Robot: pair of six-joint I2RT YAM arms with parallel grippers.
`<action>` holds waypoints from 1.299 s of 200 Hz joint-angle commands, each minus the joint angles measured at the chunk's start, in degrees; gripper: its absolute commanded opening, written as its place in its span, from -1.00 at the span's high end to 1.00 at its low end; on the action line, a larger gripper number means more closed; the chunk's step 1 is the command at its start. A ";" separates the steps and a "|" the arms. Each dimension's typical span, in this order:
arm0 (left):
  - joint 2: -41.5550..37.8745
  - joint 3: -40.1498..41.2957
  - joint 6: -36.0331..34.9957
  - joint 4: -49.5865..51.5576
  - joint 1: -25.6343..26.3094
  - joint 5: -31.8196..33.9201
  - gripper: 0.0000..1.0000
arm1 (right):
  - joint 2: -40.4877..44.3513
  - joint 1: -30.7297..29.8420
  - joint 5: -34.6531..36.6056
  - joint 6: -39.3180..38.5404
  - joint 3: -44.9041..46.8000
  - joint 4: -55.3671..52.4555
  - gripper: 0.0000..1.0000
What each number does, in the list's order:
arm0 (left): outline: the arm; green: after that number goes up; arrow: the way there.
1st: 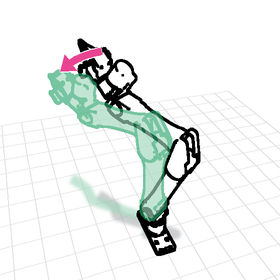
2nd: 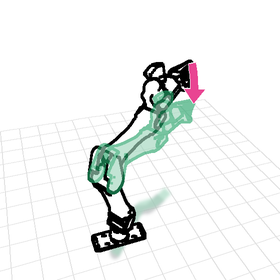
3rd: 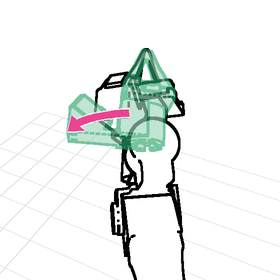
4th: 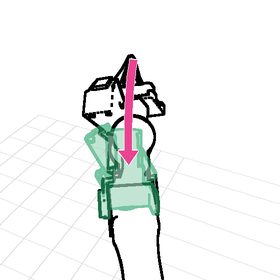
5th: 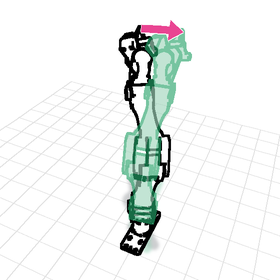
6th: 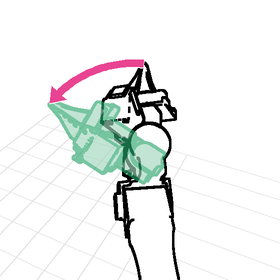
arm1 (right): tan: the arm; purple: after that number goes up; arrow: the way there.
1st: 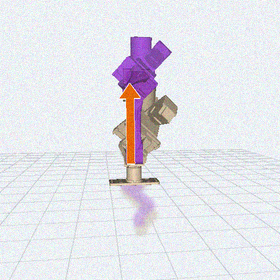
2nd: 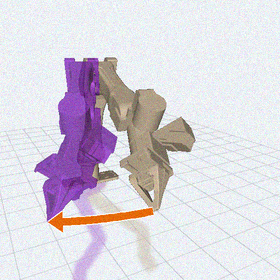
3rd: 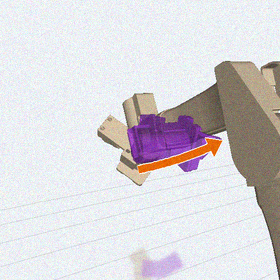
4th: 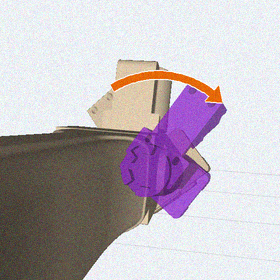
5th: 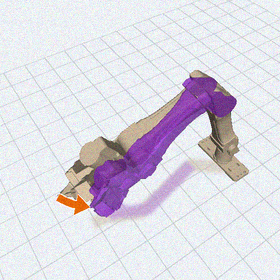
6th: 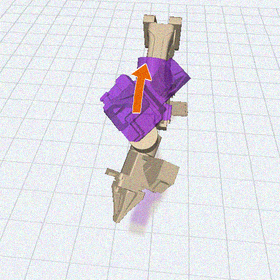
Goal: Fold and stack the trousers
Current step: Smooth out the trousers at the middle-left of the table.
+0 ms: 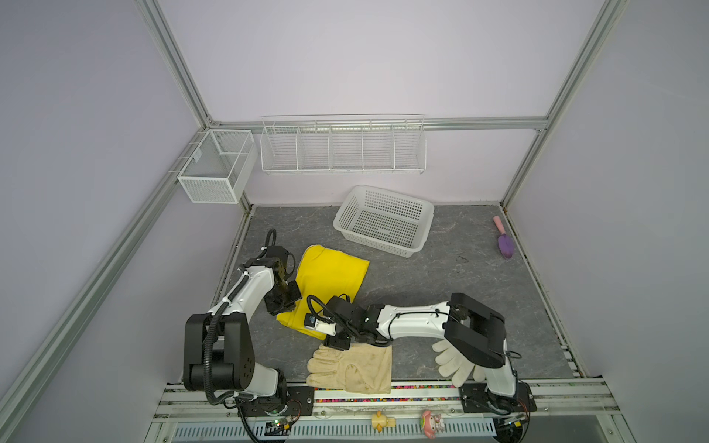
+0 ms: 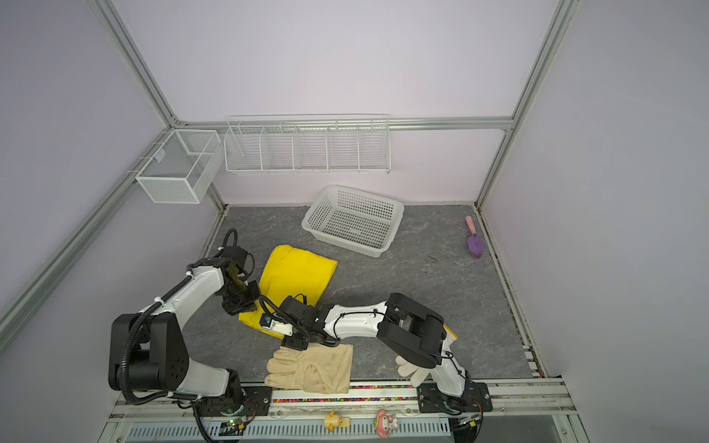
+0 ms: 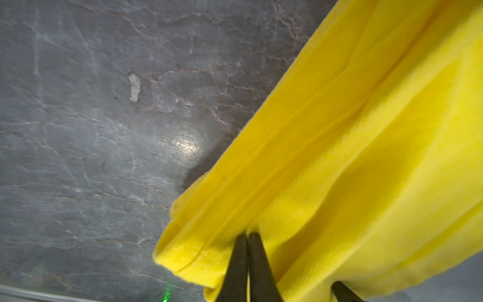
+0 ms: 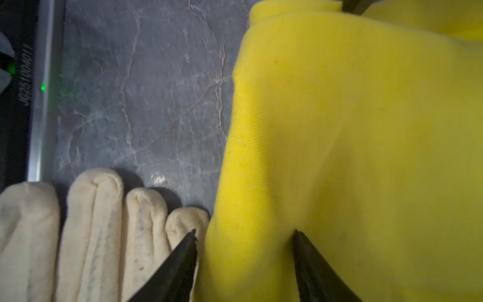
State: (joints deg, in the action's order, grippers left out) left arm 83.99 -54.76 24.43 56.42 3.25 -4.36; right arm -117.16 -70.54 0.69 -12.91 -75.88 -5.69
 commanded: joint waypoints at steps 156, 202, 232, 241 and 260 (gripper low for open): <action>1.34 -11.16 -4.00 5.30 -1.93 25.78 1.00 | 8.90 1.22 -9.55 -1.47 0.11 -1.62 0.79; 2.16 -8.82 -3.78 1.54 -1.93 16.68 0.98 | -0.32 -0.09 -11.92 -4.10 -4.47 -4.23 0.77; 0.20 -7.15 -0.55 4.00 -2.01 14.71 0.69 | -1.88 0.11 -13.53 -2.18 -5.58 -4.21 0.77; -1.17 -6.86 1.03 5.02 -2.42 16.12 0.55 | -1.97 0.36 -14.09 -1.63 -5.12 -3.69 0.77; -4.53 -5.87 5.12 6.08 -3.41 16.39 0.39 | -2.37 0.80 -15.34 0.00 -4.93 -3.03 0.77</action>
State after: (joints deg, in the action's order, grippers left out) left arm 84.12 -61.63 23.73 60.01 1.10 11.53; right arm -119.39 -70.11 -10.63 -14.02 -80.27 -7.66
